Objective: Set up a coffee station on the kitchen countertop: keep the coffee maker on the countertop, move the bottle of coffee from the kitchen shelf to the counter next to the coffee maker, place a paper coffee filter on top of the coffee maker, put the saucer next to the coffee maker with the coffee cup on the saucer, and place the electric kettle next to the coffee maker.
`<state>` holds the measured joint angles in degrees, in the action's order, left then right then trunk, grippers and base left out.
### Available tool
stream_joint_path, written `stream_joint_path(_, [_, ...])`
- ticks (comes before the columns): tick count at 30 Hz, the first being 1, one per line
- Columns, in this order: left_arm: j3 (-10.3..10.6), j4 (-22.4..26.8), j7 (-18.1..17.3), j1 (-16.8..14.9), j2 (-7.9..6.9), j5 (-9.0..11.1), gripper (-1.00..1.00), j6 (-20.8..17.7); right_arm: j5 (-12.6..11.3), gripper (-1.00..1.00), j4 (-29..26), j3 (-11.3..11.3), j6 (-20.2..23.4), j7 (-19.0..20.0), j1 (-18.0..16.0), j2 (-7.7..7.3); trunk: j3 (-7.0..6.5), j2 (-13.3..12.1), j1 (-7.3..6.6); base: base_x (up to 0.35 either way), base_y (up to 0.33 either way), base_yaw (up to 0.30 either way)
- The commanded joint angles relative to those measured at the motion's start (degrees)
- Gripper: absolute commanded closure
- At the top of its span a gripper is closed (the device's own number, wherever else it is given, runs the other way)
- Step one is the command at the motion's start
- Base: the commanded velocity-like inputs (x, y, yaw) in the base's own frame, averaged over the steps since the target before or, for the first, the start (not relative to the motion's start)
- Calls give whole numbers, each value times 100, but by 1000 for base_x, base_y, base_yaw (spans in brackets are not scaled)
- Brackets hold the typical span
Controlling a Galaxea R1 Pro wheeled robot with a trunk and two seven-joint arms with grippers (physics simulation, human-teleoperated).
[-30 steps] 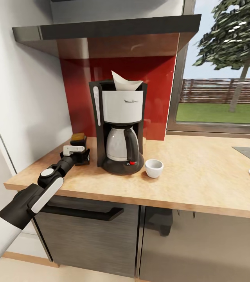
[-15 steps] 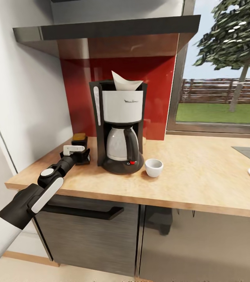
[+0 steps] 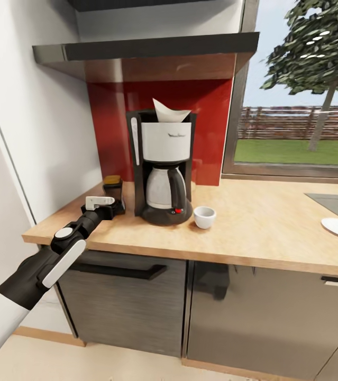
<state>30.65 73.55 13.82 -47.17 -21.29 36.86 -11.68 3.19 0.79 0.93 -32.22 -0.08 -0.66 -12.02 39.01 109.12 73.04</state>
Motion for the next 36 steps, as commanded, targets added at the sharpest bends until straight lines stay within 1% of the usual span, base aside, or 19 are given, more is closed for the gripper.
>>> stream_joint_path(1, [20,10,51,-8,-7,51,-100,-9,24,-100,9,4,-21,-1,-5,-2,6,3,-3,-260,0,0])
stream_joint_path(15, [20,16,48,-7,-7,57,-100,-9,26,-100,9,4,-21,-7,-6,-2,6,3,-3,-200,0,0])
stream_joint_path(23, [26,232,41,-6,-13,58,-100,-26,24,-100,9,4,-21,-9,-5,-2,6,3,-3,-69,0,0])
stream_joint_path(36, [43,557,17,-4,-16,63,-100,-314,24,-100,12,4,-21,-10,-6,-2,6,3,-3,-132,0,0])
